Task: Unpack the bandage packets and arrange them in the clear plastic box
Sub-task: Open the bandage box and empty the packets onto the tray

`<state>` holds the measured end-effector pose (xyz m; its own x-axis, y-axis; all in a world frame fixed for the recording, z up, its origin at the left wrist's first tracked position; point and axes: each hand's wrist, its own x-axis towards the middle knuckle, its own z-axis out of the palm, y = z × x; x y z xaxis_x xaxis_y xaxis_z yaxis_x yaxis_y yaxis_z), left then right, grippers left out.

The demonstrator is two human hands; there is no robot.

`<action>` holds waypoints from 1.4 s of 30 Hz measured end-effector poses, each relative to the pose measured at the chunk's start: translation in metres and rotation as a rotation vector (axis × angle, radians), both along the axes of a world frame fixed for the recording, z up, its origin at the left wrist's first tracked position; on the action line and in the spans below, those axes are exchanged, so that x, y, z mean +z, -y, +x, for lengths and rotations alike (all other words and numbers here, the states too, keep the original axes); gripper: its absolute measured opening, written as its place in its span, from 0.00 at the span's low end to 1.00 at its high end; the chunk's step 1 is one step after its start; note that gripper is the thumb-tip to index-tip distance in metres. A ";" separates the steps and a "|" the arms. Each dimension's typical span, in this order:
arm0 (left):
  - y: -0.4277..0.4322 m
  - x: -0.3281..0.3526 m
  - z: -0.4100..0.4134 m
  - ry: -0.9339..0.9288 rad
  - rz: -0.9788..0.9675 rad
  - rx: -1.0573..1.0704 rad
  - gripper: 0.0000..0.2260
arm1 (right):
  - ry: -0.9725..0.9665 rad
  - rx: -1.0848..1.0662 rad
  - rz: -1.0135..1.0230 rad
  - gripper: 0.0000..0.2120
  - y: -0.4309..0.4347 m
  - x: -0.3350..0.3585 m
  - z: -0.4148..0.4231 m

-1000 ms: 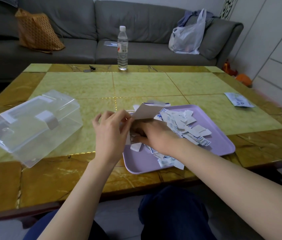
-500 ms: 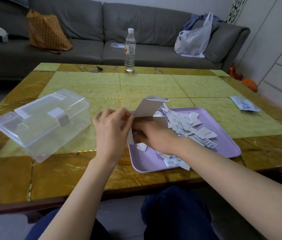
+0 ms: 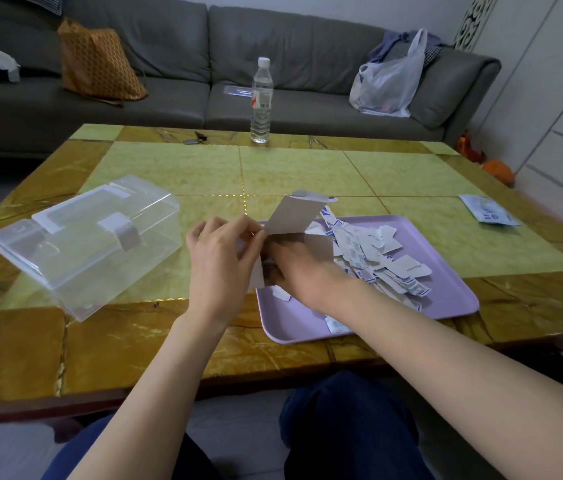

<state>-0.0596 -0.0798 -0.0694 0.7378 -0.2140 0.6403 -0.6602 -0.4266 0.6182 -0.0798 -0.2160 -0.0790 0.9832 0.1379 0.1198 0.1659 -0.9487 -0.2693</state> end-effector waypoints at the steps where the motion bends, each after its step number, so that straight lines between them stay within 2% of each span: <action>1: 0.000 0.002 -0.001 -0.013 -0.026 -0.013 0.06 | 0.008 -0.029 -0.002 0.10 -0.001 0.000 0.001; 4: -0.002 0.002 0.000 -0.004 -0.036 -0.027 0.06 | 0.061 -0.063 -0.023 0.11 -0.003 0.007 -0.001; 6: -0.003 0.000 0.002 0.008 -0.005 0.006 0.07 | 0.169 -0.064 -0.107 0.12 -0.003 0.014 -0.006; 8: -0.006 -0.002 0.006 0.033 0.040 0.064 0.07 | 0.262 -0.063 -0.106 0.11 -0.002 0.021 -0.012; 13: -0.018 -0.003 0.022 0.039 0.066 0.221 0.04 | 0.319 -0.151 0.045 0.12 0.014 0.035 -0.018; 17: -0.022 -0.002 0.025 0.020 0.073 0.280 0.04 | 0.253 -0.310 0.272 0.06 0.040 0.037 -0.023; 19: -0.021 -0.003 0.025 0.025 0.079 0.285 0.04 | 0.223 -0.375 0.306 0.06 0.052 0.034 -0.024; 26: -0.017 -0.005 0.023 0.040 0.095 0.278 0.04 | 0.134 -0.395 0.038 0.19 0.060 0.025 -0.020; 34: -0.013 -0.006 0.021 0.026 0.090 0.239 0.04 | 0.200 -0.411 0.021 0.15 0.065 0.031 -0.008; 38: -0.004 -0.007 0.014 0.025 0.116 0.200 0.04 | 0.261 -0.511 -0.017 0.10 0.077 0.034 -0.005; 42: -0.001 -0.008 0.013 0.011 0.119 0.185 0.04 | 0.231 -0.602 -0.120 0.09 0.086 0.035 -0.004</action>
